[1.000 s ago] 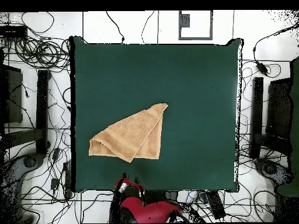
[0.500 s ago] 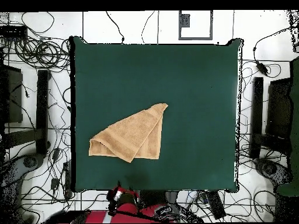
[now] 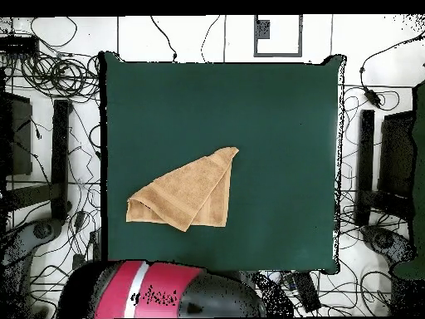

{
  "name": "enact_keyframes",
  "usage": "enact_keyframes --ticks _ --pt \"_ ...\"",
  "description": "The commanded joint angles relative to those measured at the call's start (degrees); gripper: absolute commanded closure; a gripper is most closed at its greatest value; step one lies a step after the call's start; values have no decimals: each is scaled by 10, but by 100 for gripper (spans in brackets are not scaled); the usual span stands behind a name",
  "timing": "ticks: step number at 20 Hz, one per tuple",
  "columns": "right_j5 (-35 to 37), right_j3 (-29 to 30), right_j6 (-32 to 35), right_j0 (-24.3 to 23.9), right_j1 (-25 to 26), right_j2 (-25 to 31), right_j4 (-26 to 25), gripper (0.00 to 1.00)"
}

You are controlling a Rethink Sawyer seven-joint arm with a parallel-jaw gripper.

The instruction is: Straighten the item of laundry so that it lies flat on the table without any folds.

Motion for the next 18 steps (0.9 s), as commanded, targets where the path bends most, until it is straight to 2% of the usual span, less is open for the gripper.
enact_keyframes --ticks 1,7,10,14,18 --pt "-84 -117 36 30 86 -18 112 0" --pt "-165 -116 54 37 120 -25 177 0" --pt "-184 -118 54 37 127 -24 191 0" --pt "-157 -116 50 31 107 -15 187 0" --pt "-89 -121 43 19 66 5 183 0"
